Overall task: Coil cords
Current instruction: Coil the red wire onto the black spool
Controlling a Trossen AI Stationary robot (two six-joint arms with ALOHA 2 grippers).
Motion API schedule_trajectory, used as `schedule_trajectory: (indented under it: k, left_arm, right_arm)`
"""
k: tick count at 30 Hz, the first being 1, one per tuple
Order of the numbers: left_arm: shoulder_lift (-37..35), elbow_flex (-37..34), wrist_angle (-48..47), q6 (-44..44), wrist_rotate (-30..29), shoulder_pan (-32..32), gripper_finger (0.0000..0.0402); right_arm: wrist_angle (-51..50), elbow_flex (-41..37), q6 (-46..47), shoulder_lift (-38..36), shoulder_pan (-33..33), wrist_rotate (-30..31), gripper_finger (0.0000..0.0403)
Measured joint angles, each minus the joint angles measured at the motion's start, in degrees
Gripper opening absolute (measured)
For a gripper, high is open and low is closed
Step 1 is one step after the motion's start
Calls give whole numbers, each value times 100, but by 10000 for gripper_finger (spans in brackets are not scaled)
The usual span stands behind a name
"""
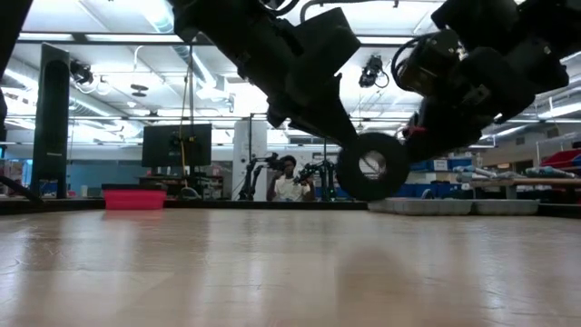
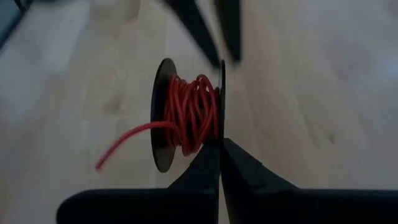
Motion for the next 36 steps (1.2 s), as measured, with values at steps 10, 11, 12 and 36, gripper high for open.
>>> schedule_trajectory:
  k: [10, 11, 12, 36]
  left_arm:
    - [-62, 11, -300, 94, 0, 9, 125]
    - [-64, 11, -308, 149, 63, 9, 128]
    - [-70, 11, -330, 155, 148, 9, 131]
    - [-110, 9, -991, 157, 1551, -4, 131]
  right_arm:
    - [-304, -15, 187, -15, -39, -81, 1]
    - [-312, -16, 211, -15, -40, -86, 1]
    - [-332, -17, 219, -15, -50, -98, 1]
    - [-574, -15, 62, -19, -323, -118, 17]
